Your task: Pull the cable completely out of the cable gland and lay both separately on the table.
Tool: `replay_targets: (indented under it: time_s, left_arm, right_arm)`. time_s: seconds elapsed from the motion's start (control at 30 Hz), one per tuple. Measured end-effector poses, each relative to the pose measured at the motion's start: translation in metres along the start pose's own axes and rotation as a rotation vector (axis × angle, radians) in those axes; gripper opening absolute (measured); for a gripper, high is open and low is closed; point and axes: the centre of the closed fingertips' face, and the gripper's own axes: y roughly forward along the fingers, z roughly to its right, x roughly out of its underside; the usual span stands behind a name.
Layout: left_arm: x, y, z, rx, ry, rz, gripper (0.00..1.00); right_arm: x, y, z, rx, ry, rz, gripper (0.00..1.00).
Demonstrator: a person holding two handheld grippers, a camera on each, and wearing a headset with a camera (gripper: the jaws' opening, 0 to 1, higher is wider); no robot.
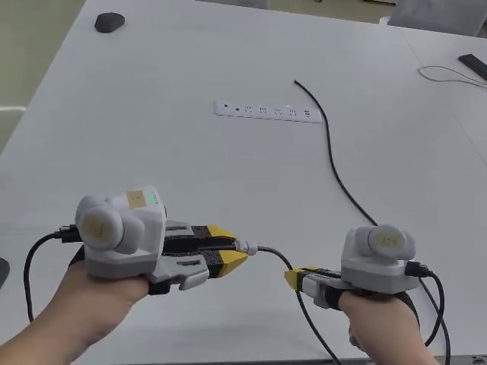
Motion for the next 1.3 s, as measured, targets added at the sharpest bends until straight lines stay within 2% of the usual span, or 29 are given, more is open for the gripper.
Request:
replay_targets:
  time_s: [0.13, 0.3, 0.4, 0.5, 0.67, 0.8, 0.9, 0.93, 1.0, 1.07, 1.13, 1.3]
  left_arm:
    - [-0.001, -0.001, 0.001, 0.001, -0.003, 0.002, 0.15]
    - [-0.001, -0.001, 0.002, 0.002, -0.009, 0.007, 0.15]
    - [-0.002, -0.001, 0.004, 0.003, -0.015, 0.012, 0.15]
    - [-0.002, -0.001, 0.004, 0.007, -0.045, 0.013, 0.15]
    - [-0.003, -0.001, 0.004, 0.002, -0.041, 0.015, 0.15]
    - [-0.002, -0.002, 0.003, -0.001, -0.038, 0.012, 0.15]
    - [-0.002, -0.002, 0.003, -0.001, -0.039, 0.01, 0.15]
    - [-0.002, -0.002, 0.003, 0.0, -0.039, 0.01, 0.15]
    - [-0.002, -0.002, 0.003, -0.002, -0.041, 0.007, 0.15]
    - [-0.002, -0.002, 0.003, -0.002, -0.042, 0.005, 0.15]
    - [-0.001, -0.002, 0.004, -0.001, -0.042, 0.004, 0.15]
    - [0.0, -0.002, 0.004, -0.002, -0.043, -0.002, 0.15]
  right_arm:
    - [0.001, -0.001, -0.001, 0.0, -0.013, 0.016, 0.02]
    - [-0.002, -0.004, -0.001, 0.015, -0.066, 0.027, 0.03]
    - [-0.002, -0.006, 0.0, 0.011, -0.067, 0.033, 0.03]
    - [-0.002, -0.008, 0.001, 0.015, -0.081, 0.046, 0.04]
    - [-0.007, -0.014, -0.004, 0.008, -0.147, 0.057, 0.08]
    - [-0.019, -0.021, -0.016, -0.006, -0.276, 0.07, 0.16]
    - [-0.032, -0.027, -0.032, -0.028, -0.447, 0.105, 0.22]
    - [-0.034, -0.028, -0.035, -0.032, -0.467, 0.111, 0.23]
    - [-0.041, -0.03, -0.048, -0.047, -0.589, 0.128, 0.25]
    - [-0.041, -0.03, -0.059, -0.074, -0.674, 0.117, 0.25]
    - [-0.043, -0.029, -0.061, -0.054, -0.724, 0.107, 0.25]
    - [-0.048, -0.028, -0.082, -0.086, -0.839, 0.142, 0.21]
